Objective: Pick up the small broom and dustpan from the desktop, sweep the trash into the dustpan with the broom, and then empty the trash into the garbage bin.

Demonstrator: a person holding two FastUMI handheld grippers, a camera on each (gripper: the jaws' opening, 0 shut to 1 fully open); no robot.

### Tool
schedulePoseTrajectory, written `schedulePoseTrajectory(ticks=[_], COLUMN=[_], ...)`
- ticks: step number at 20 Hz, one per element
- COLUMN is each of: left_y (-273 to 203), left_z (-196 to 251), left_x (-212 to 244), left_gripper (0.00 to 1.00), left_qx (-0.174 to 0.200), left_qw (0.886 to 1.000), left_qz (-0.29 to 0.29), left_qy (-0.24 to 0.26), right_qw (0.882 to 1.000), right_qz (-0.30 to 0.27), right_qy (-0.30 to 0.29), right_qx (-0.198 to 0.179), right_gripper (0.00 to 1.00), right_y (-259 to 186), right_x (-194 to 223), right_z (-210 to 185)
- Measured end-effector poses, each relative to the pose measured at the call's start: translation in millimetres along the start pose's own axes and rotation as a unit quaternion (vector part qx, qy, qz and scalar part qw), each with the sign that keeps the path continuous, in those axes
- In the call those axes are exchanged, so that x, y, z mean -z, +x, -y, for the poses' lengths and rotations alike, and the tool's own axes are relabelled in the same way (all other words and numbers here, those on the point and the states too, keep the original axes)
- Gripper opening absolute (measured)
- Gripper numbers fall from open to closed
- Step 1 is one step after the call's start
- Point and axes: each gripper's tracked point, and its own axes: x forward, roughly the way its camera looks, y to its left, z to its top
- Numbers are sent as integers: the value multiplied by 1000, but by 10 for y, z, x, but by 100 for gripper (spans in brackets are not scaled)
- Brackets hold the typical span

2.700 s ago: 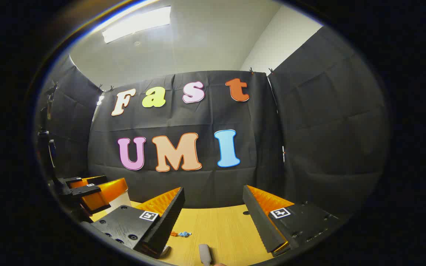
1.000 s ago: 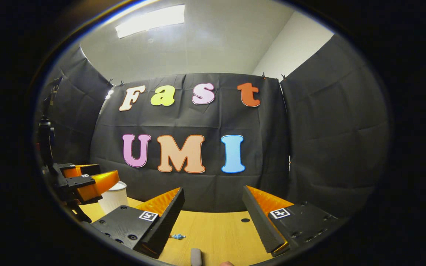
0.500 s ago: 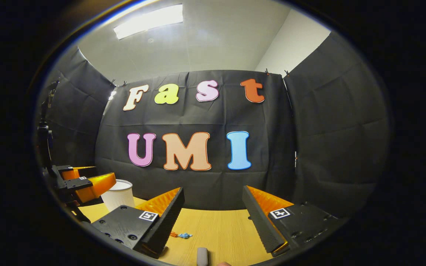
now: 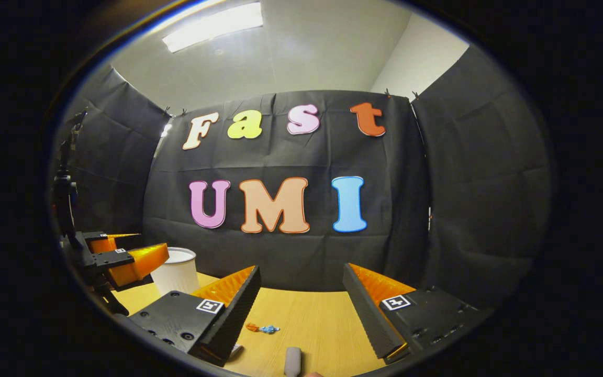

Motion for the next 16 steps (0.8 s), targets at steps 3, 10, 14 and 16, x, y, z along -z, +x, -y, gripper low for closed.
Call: schedulePoseTrajectory(ticks=[3, 10, 14, 16], left_y=[-33, -222, -448, -608], left_z=[-63, -212, -233, -257], left_x=[283, 1126, 1750, 2026], left_gripper=[95, 94, 95, 96], left_qx=[-6, -19, -20, -25], left_qw=[999, 989, 972, 962], left_qz=[-40, -149, -235, -271], left_qy=[-15, 4, -1, -7], right_qw=[999, 985, 972, 964], right_qz=[-41, -172, -235, -262], right_qy=[2, 5, -8, -17], right_qx=[-2, -9, -24, -29], right_gripper=[93, 93, 93, 94], right_y=[45, 45, -51, -92], right_x=[321, 1301, 1792, 2036], right_z=[20, -9, -101, -130])
